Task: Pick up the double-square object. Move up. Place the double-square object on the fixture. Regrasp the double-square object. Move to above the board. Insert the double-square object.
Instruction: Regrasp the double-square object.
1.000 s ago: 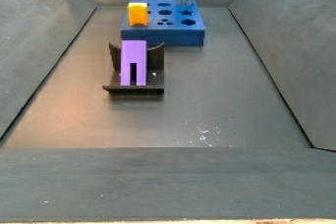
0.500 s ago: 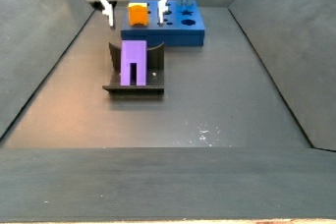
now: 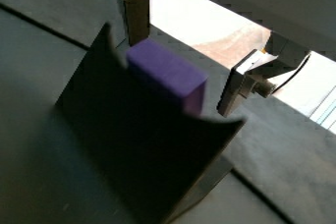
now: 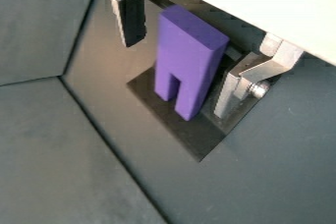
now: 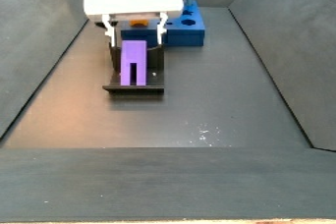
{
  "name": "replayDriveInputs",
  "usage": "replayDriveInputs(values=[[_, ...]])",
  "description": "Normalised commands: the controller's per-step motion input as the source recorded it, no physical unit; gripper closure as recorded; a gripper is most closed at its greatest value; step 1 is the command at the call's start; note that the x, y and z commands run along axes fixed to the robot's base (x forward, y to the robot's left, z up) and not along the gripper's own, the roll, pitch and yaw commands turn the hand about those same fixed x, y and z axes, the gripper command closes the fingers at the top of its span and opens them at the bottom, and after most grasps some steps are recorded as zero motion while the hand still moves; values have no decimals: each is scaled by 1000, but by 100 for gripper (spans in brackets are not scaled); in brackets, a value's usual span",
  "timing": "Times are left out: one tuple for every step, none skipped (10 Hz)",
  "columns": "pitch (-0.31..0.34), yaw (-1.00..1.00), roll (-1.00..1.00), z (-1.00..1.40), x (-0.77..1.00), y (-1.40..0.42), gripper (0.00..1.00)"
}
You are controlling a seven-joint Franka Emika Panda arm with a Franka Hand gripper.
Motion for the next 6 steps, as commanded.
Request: replayDriveInputs(values=[[6,20,71,-414,80,-3,0],[7,31,68,-336,79,-4,0],[16,43,58,-207,49,-13,0],[8,35,61,-183,22,-26,0],[8,35,61,-183,23,-25,0],[8,35,61,-183,23,-25,0]])
